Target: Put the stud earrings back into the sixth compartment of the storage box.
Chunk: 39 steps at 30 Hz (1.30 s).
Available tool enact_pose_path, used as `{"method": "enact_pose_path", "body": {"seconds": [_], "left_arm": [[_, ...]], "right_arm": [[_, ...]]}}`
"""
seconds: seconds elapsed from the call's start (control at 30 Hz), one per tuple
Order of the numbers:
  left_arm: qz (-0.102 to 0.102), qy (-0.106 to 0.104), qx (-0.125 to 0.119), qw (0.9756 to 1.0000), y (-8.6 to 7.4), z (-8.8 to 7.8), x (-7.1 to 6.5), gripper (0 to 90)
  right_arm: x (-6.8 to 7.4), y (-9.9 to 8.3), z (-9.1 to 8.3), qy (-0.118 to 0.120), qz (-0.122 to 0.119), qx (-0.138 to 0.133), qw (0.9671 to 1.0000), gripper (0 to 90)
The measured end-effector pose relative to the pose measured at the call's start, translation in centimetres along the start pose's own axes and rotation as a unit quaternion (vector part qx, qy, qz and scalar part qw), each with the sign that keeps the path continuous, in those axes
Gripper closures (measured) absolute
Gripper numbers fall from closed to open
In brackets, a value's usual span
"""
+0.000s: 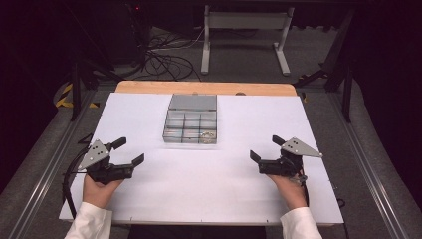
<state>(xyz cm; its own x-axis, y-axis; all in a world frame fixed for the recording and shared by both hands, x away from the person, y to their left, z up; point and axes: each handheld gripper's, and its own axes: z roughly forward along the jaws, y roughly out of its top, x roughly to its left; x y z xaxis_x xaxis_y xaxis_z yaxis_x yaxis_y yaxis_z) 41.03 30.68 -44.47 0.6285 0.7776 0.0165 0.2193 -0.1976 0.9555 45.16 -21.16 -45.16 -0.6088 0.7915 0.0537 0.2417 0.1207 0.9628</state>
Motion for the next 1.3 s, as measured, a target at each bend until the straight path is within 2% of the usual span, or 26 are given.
{"method": "enact_pose_path", "body": {"seconds": [0.37, 0.7, 0.93, 1.03, 1.3], "left_arm": [[0.001, 0.001, -0.002, 1.0000, -0.1, -0.1, 0.0, 12.6], [0.001, 0.001, 0.000, 1.0000, -0.2, -0.2, 0.0, 12.6], [-0.001, 0.002, -0.001, 1.0000, -0.2, -0.3, 0.0, 12.6], [0.001, 0.002, -0.001, 1.0000, -0.2, -0.3, 0.0, 12.5], [0.000, 0.003, -0.001, 1.0000, -0.3, -0.3, 0.0, 12.5]], "right_arm": [[-1.0, -0.9, -1.5, -0.017, 0.006, 0.015, 0.9997, 0.0], [-1.4, -1.3, -2.4, -0.024, 0.008, 0.018, 0.9995, 0.0], [-1.7, -1.5, -3.2, -0.025, 0.016, 0.007, 0.9995, 0.0], [-1.8, -1.6, -3.5, -0.019, 0.030, 0.005, 0.9994, 0.0], [-2.2, -1.8, -4.2, -0.026, 0.027, 0.002, 0.9993, 0.0]]}}
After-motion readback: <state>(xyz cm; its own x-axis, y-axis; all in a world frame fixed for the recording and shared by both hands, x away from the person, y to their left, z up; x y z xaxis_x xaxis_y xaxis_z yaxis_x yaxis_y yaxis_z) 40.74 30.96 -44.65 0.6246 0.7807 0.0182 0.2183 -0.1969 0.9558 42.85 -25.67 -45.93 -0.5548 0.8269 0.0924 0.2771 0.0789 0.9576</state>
